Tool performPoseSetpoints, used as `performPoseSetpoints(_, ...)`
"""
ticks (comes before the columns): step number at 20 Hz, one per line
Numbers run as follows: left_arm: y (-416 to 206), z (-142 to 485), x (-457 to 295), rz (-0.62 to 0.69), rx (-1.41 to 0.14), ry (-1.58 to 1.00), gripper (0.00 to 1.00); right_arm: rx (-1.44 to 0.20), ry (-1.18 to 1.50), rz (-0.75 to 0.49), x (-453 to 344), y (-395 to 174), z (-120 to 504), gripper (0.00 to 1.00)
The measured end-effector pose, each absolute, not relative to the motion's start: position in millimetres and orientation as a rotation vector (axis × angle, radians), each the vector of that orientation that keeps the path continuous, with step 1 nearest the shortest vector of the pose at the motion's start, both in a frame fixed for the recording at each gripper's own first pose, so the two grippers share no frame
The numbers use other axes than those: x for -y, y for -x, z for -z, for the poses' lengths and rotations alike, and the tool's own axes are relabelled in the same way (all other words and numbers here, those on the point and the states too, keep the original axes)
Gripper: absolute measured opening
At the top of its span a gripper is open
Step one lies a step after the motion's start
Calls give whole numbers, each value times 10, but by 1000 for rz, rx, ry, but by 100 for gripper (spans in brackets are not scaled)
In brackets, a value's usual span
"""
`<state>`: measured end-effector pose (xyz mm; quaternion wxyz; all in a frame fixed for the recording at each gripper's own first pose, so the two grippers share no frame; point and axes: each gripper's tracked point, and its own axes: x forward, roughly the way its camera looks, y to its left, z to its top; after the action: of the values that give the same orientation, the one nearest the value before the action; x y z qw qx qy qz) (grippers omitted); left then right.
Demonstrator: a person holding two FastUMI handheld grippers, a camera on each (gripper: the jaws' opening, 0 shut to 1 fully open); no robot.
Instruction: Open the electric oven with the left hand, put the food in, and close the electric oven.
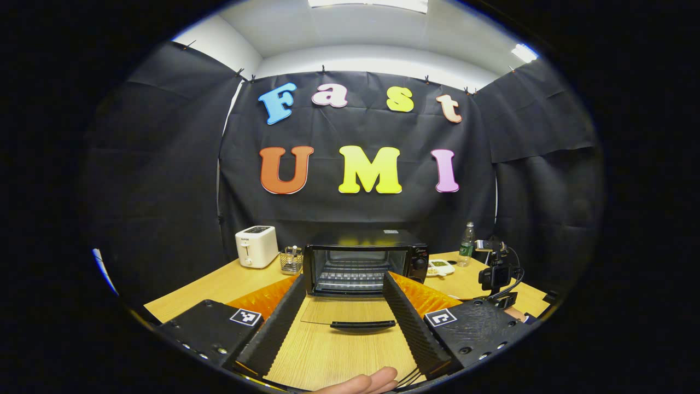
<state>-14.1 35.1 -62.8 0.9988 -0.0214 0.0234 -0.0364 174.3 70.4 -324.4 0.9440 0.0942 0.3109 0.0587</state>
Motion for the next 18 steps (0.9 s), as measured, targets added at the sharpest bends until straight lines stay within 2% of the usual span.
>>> performPoseSetpoints(4, 185, 569, -338, 140, -7, 55, 93, -560, -315, -134, -866, -1665, 2897, 84)
performPoseSetpoints(13, 149, 645, -844, 94, -17, 120, 93, -470, -590, -268, -2120, -1744, 2439, 84)
performPoseSetpoints(15, 164, 650, -896, 94, -13, 138, 93, -397, -693, -310, -2425, -1868, 2300, 85)
performPoseSetpoints(18, 153, 718, -981, 94, -27, 131, 93, -353, -736, -229, -2625, -2141, 2392, 83)
